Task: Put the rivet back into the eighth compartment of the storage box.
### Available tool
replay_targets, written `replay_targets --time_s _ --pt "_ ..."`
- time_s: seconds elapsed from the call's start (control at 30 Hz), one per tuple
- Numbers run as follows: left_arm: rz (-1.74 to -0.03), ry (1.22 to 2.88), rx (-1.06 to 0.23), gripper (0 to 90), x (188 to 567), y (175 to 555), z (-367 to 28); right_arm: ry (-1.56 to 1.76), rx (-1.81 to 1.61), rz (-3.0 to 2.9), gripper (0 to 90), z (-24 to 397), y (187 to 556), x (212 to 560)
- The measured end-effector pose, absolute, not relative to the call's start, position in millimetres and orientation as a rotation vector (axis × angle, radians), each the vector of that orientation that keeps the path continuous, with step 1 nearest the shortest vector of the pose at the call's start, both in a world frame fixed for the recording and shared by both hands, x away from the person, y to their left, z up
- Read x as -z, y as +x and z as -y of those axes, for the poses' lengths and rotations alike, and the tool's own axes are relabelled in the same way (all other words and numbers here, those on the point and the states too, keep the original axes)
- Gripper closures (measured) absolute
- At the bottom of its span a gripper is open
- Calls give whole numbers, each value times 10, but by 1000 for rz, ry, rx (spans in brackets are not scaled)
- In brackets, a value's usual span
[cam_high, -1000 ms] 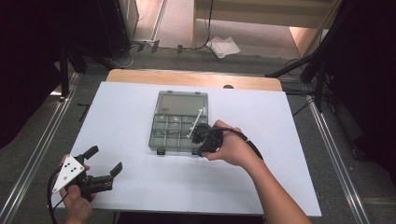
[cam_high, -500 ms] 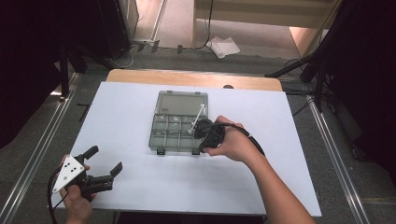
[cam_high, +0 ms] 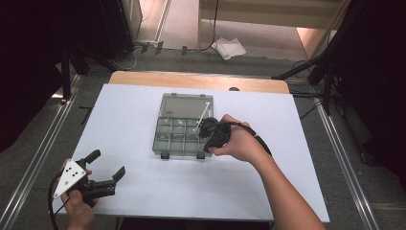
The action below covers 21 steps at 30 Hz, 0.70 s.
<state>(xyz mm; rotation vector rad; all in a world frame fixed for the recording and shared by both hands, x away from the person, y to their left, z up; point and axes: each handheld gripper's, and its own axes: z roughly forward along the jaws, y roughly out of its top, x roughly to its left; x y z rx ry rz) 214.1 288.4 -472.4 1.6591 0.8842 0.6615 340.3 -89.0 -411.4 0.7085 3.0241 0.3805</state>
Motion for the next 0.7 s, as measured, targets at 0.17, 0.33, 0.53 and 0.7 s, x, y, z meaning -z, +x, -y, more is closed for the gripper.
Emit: replay_targets --time_s 0.17,0.33,0.53,0.7 --pt "-884 1652 -660 0 4727 2143 -2884 729 -376 -3022 841 897 3438 4105" --pt "-884 1655 -663 0 4726 2142 -2885 738 -379 -3020 841 902 3476 4126" --pt "-883 1653 -662 0 4724 2143 -2887 738 -379 -3014 841 909 3512 4143" --pt "-883 1655 -666 0 4721 2140 -2890 760 -368 -3010 841 921 3546 4167"
